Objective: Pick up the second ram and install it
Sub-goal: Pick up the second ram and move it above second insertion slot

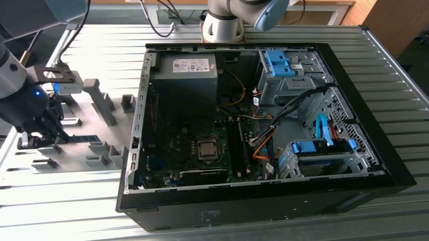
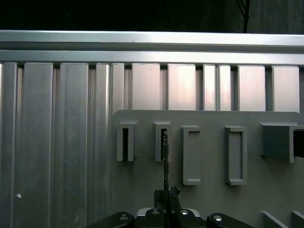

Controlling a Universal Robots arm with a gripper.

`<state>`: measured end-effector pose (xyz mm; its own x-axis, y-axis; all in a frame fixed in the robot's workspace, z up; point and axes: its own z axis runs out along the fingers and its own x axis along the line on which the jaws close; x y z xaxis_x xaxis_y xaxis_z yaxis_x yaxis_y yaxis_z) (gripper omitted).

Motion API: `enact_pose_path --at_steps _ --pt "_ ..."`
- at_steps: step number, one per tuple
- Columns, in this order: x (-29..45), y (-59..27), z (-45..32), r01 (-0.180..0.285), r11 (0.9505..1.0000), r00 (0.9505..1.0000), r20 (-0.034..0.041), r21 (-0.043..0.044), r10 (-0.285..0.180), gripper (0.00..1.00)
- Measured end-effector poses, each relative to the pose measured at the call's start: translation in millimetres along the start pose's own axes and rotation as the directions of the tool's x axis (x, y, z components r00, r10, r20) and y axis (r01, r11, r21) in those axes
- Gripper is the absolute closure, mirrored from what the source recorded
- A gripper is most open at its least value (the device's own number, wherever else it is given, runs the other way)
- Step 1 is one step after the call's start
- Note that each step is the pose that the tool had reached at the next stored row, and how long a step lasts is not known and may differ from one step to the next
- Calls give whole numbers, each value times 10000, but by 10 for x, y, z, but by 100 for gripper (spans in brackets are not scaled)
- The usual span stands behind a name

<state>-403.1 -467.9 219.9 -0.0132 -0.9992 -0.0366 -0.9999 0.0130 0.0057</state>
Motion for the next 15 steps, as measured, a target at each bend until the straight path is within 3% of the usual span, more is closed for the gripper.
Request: enact_pose_path --at_steps 15 --pt "-2 0 -42 0 10000 10000 -1 -1 0 86"
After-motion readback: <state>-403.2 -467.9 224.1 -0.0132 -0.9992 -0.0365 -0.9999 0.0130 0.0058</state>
